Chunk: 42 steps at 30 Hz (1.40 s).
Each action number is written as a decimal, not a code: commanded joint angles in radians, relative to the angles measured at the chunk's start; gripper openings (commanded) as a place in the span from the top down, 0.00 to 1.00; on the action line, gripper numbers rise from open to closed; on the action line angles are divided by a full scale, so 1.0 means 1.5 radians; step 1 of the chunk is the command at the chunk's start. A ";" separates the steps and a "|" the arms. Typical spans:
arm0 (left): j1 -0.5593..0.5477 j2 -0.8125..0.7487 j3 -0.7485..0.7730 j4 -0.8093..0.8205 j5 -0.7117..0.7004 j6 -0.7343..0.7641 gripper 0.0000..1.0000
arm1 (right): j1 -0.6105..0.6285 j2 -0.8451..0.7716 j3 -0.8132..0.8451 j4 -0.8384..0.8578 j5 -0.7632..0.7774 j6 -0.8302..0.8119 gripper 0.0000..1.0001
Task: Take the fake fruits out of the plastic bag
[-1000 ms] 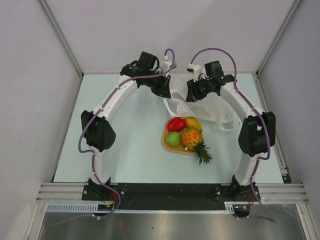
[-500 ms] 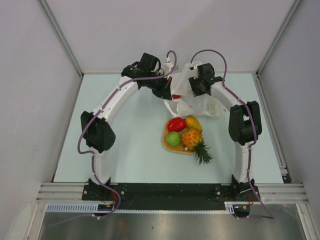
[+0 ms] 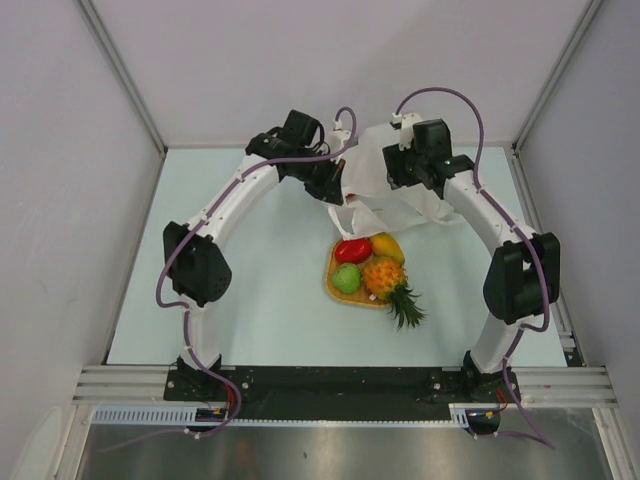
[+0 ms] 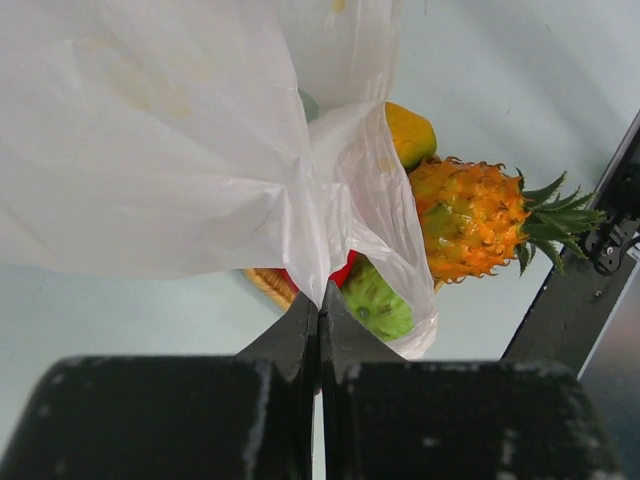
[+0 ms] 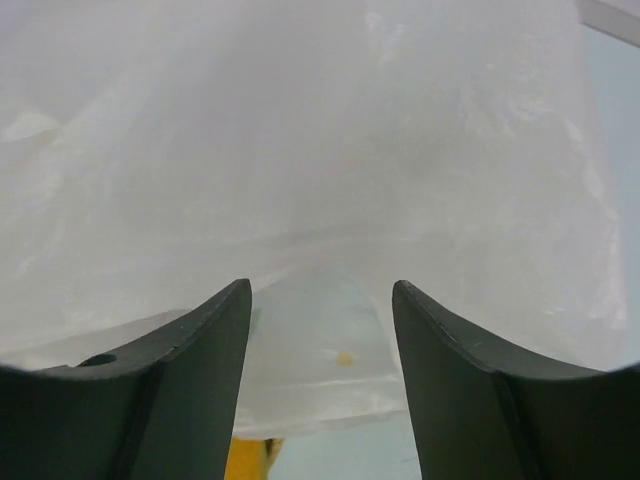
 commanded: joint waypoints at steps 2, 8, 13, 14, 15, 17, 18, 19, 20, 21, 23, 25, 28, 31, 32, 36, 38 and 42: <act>-0.003 -0.019 -0.002 0.000 -0.012 0.012 1.00 | 0.002 -0.016 -0.031 -0.047 -0.165 0.021 0.54; -0.003 -0.016 0.030 0.001 -0.024 0.010 1.00 | 0.004 0.056 -0.018 -0.059 -0.238 0.049 0.95; -0.002 -0.021 0.032 0.001 -0.011 0.014 1.00 | 0.000 0.149 0.047 -0.056 -0.252 0.082 0.96; -0.002 -0.019 0.025 -0.003 -0.004 0.023 1.00 | -0.001 0.164 0.075 -0.051 -0.252 0.082 0.94; -0.002 -0.019 0.021 -0.007 0.002 0.028 1.00 | -0.003 0.176 0.094 -0.048 -0.253 0.098 0.89; -0.002 -0.018 0.001 -0.013 0.001 0.036 1.00 | -0.002 0.220 0.128 -0.044 -0.265 0.111 0.68; -0.001 -0.016 -0.004 -0.016 0.000 0.038 1.00 | -0.004 0.234 0.165 -0.044 -0.275 0.129 0.60; -0.001 -0.016 -0.009 -0.024 0.001 0.051 1.00 | -0.005 0.251 0.179 -0.041 -0.289 0.139 0.55; -0.001 -0.017 -0.023 -0.028 0.000 0.063 1.00 | -0.005 0.272 0.192 -0.038 -0.296 0.151 0.47; -0.001 -0.018 -0.031 -0.031 -0.006 0.073 1.00 | -0.007 0.285 0.203 -0.030 -0.316 0.179 0.44; -0.001 -0.015 -0.041 -0.038 -0.020 0.097 1.00 | -0.012 0.311 0.211 0.001 -0.337 0.209 0.36; -0.001 -0.008 -0.040 -0.051 -0.024 0.112 1.00 | -0.008 0.332 0.231 0.015 -0.341 0.232 0.27; -0.002 0.012 -0.022 -0.062 -0.023 0.110 1.00 | 0.003 0.371 0.261 0.022 -0.333 0.240 0.22; -0.007 0.020 -0.017 -0.057 -0.020 0.108 1.00 | 0.013 0.398 0.282 0.040 -0.301 0.260 0.20; -0.009 0.021 -0.017 -0.057 -0.017 0.108 1.00 | 0.013 0.404 0.286 0.046 -0.297 0.270 0.20; -0.019 0.030 -0.019 -0.061 -0.002 0.108 1.00 | 0.013 0.432 0.295 0.124 -0.349 0.311 0.19; -0.028 0.032 -0.016 -0.059 -0.002 0.104 1.00 | 0.014 0.438 0.296 0.155 -0.372 0.331 0.14; -0.043 0.037 0.011 -0.052 0.001 0.091 1.00 | 0.018 0.447 0.298 0.235 -0.403 0.371 0.00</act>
